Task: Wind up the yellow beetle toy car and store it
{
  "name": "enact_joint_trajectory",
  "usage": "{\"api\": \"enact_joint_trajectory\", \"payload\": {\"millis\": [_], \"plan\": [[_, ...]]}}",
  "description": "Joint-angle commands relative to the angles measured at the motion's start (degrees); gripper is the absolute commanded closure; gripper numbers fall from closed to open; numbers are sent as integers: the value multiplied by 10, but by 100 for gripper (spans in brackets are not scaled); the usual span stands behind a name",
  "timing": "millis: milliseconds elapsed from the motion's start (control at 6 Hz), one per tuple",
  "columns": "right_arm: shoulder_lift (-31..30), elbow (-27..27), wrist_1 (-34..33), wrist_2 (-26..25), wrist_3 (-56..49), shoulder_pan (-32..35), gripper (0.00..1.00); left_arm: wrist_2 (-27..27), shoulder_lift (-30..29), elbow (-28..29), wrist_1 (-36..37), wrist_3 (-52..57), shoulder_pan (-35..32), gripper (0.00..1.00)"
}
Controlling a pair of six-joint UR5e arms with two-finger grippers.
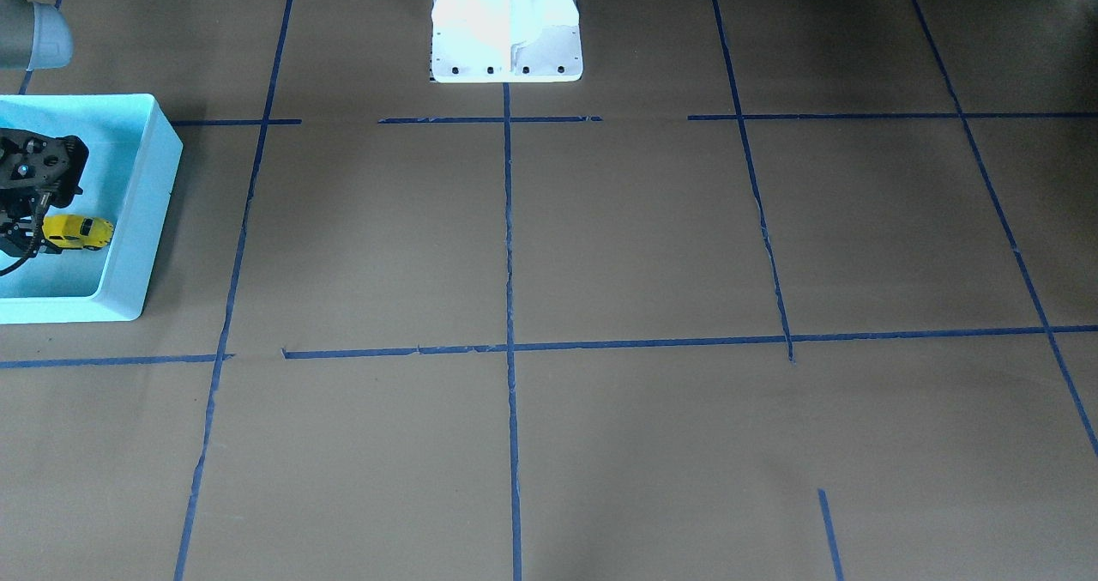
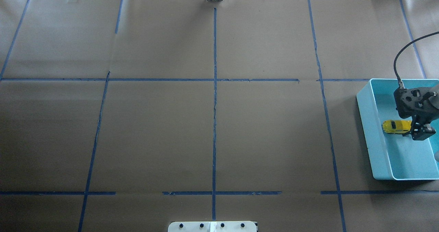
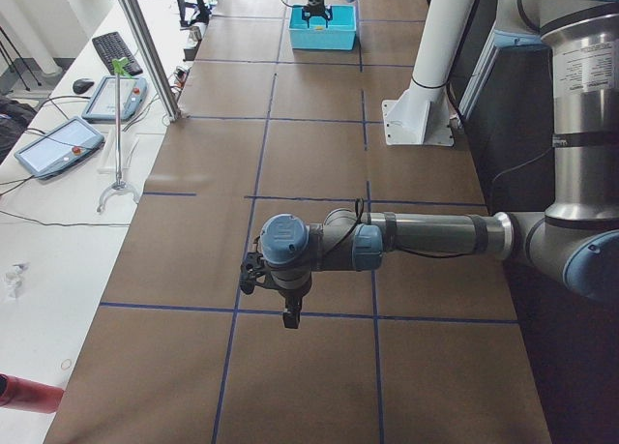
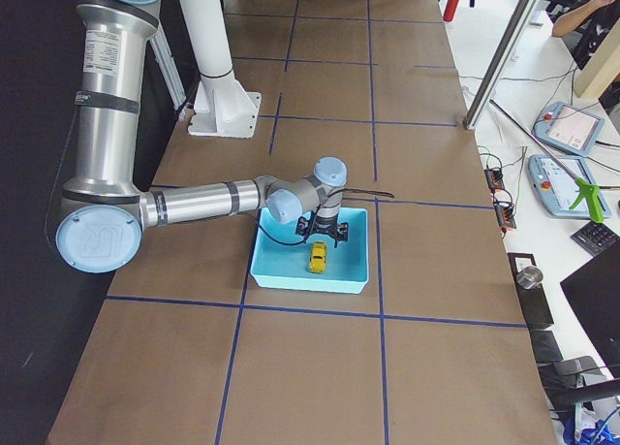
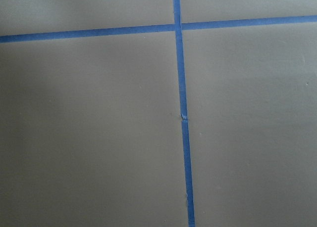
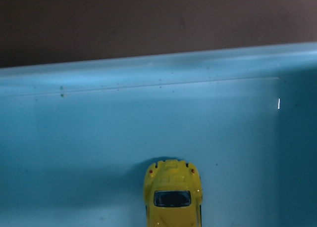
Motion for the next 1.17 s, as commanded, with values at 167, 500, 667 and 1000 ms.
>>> {"api": "enact_joint_trajectory", "payload": {"millis": [167,500,667,1000], "plan": [[16,94,-205,26,-2,118,0,0,1,-1,0,0,0,0],[66,89,-397,29,9,227,0,0,1,-3,0,0,0,0],[63,87,-410,33,127,265,0,0,1,-3,0,0,0,0],[28,61,-408,99,324,322,0,1,1,-1,0,1,-1,0]]}}
